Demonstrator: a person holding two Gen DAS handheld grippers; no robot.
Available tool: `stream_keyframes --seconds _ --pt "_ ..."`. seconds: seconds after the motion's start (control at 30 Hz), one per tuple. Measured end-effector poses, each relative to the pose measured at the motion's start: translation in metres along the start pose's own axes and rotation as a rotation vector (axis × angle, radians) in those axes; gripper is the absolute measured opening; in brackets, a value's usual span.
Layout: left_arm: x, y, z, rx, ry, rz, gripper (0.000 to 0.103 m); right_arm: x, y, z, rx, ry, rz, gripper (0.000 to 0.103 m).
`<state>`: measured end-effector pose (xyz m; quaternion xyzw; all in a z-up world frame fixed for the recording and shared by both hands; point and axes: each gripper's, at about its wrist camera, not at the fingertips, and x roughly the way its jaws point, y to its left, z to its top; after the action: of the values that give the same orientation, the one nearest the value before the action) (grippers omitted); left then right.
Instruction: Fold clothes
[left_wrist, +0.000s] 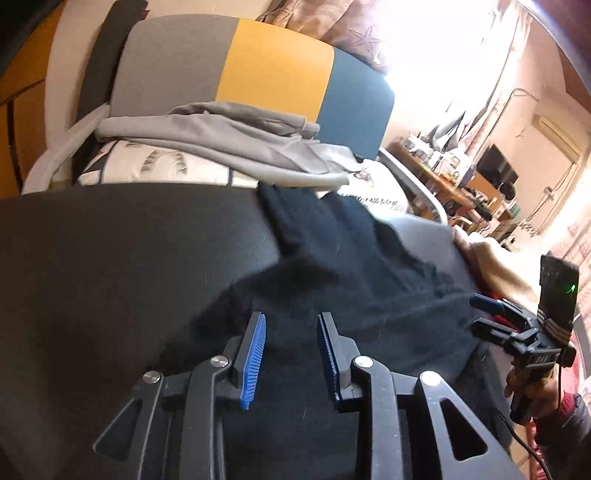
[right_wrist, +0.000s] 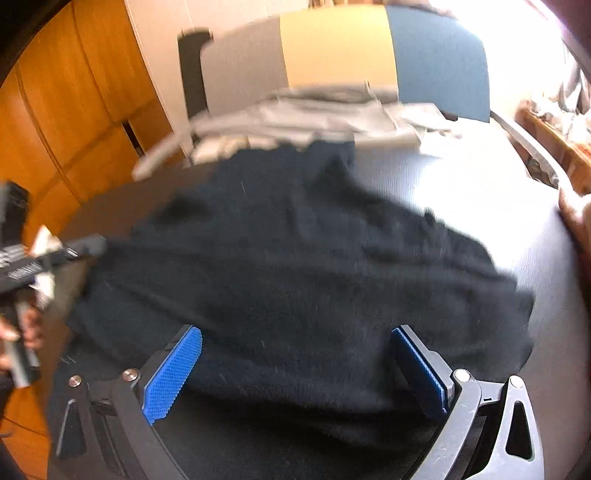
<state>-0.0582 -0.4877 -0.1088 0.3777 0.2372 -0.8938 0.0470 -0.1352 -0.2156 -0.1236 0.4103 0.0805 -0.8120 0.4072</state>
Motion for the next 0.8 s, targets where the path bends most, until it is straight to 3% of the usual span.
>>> stream_keyframes --seconds 0.13,0.27,0.43,0.5,0.53,0.67,0.8 --pt "0.028 0.007 0.039 -0.075 0.073 -0.109 0.053 0.009 -0.011 0.056 0.021 -0.013 0.088 0.103" --pt "0.061 0.018 0.079 -0.100 0.112 -0.098 0.055 0.049 -0.040 0.106 0.112 0.049 0.244 0.100" --pt "0.102 0.039 0.114 -0.149 0.146 -0.089 0.055 0.114 -0.077 0.161 0.190 0.120 0.245 0.084" --pt "0.121 0.039 0.120 -0.125 0.173 -0.057 0.055 0.137 -0.089 0.175 0.211 0.159 0.230 0.067" --pt "0.129 0.038 0.122 -0.115 0.185 -0.045 0.055 0.147 -0.096 0.179 0.217 0.175 0.228 0.064" --pt "0.156 0.033 0.124 -0.079 0.225 -0.025 0.055 0.174 -0.109 0.186 0.216 0.214 0.241 0.064" --pt "0.167 0.029 0.126 -0.060 0.199 -0.030 0.064 0.185 -0.110 0.194 0.186 0.229 0.284 0.061"
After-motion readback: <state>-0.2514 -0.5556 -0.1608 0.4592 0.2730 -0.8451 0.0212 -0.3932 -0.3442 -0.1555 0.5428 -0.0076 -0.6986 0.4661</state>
